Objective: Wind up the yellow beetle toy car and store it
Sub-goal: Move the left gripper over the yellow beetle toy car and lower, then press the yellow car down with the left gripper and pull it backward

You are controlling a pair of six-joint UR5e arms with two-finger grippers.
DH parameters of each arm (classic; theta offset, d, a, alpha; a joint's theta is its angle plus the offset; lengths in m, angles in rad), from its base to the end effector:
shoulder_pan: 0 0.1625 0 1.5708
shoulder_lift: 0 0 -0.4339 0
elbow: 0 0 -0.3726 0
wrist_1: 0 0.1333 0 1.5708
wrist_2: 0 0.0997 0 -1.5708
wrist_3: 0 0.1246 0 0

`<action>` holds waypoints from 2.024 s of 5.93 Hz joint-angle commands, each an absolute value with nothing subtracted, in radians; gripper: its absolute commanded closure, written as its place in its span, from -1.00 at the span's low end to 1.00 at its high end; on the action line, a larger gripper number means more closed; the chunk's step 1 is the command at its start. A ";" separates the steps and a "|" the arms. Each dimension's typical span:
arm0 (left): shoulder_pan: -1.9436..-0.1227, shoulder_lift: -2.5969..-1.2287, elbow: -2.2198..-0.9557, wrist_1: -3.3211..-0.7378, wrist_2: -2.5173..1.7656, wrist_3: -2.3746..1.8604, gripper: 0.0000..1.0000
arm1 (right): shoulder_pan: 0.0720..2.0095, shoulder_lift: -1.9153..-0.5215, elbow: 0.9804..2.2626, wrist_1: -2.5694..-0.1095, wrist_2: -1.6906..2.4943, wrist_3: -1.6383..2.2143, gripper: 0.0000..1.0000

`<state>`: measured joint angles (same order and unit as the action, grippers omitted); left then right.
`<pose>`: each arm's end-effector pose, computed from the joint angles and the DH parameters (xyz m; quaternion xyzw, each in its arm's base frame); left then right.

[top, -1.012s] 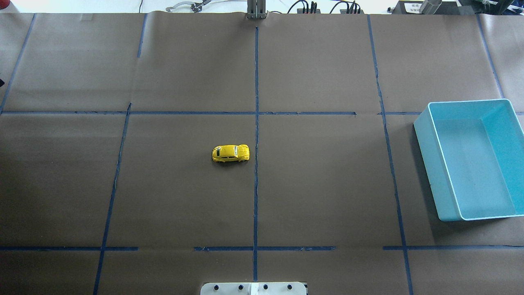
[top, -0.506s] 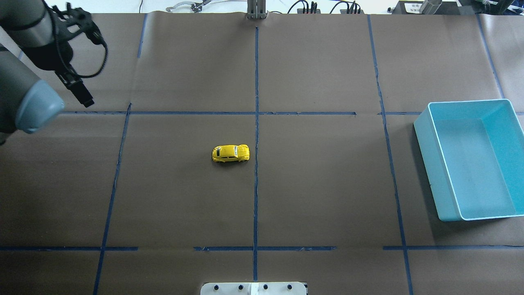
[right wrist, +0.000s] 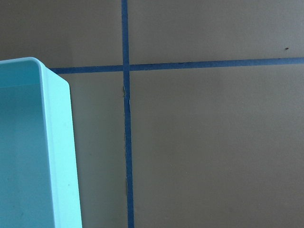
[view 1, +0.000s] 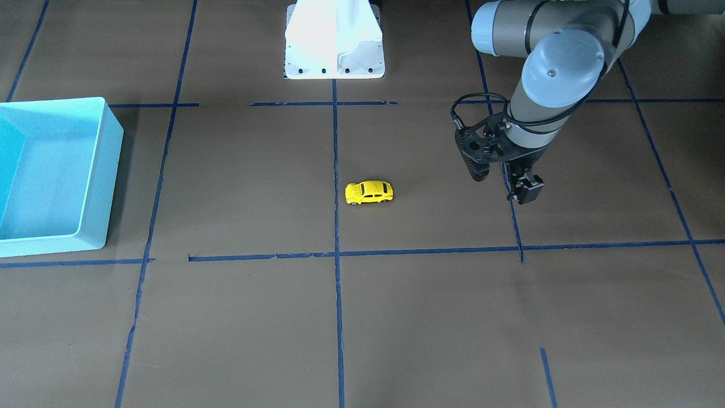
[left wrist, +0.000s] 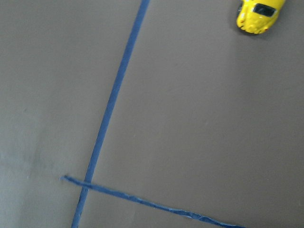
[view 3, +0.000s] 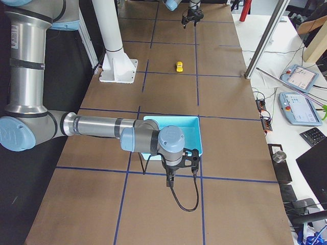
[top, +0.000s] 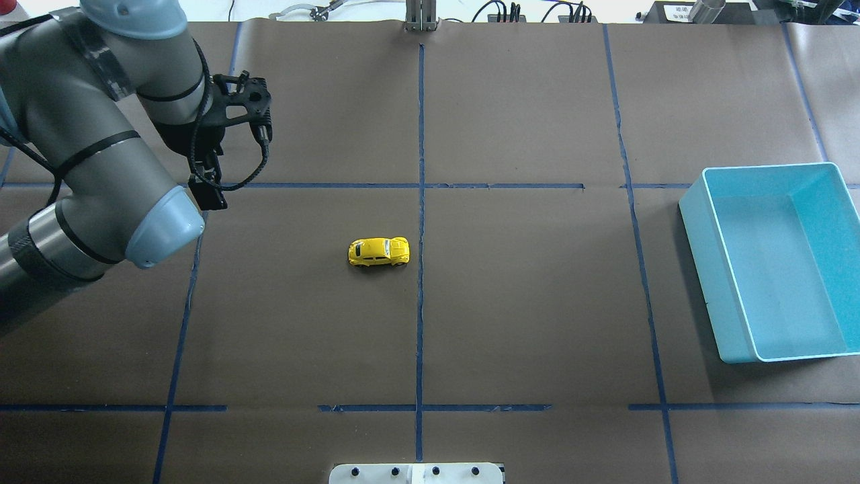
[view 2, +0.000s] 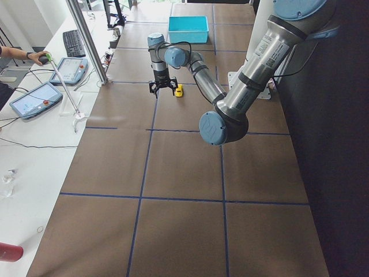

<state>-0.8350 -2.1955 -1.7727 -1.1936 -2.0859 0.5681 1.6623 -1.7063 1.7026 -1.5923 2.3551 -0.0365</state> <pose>0.3783 -0.5250 0.2947 0.1939 0.2655 0.6171 0.7149 0.0827 -0.4056 0.6845 0.0128 -0.3821 0.0302 0.9235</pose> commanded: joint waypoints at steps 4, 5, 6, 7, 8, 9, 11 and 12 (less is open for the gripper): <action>-0.684 -2.365 -1.534 -1.403 -2.079 0.588 -1.00 | 1.661 -1.706 1.709 -1.592 2.356 -0.034 -1.00; -0.640 -2.362 -1.526 -1.446 -2.079 0.506 -1.00 | 1.661 -1.706 1.701 -1.592 2.355 -0.026 -1.00; -0.632 -2.365 -1.500 -1.465 -2.068 0.490 -1.00 | 1.661 -1.709 1.698 -1.592 2.355 -0.031 -1.00; -0.632 -2.379 -1.465 -1.480 -2.065 0.488 -1.00 | 1.661 -1.713 1.698 -1.592 2.355 -0.029 -1.00; -0.632 -2.396 -1.424 -1.515 -2.048 0.486 -1.00 | 1.661 -1.718 1.701 -1.592 2.356 -0.026 -1.00; -0.632 -2.398 -1.416 -1.520 -2.048 0.485 -1.00 | 1.663 -1.721 1.701 -1.592 2.359 -0.029 -1.00; -0.617 -2.396 -1.413 -1.537 -2.043 0.450 -1.00 | 1.663 -1.720 1.701 -1.592 2.355 -0.035 -1.00; -0.598 -2.396 -1.407 -1.561 -2.017 0.434 -1.00 | 1.663 -1.720 1.704 -1.592 2.353 -0.035 -1.00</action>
<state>-0.6141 -2.3969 -1.4115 -1.5411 -2.0356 0.4523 1.6627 -1.7200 1.7025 -1.5922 2.3552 -0.0345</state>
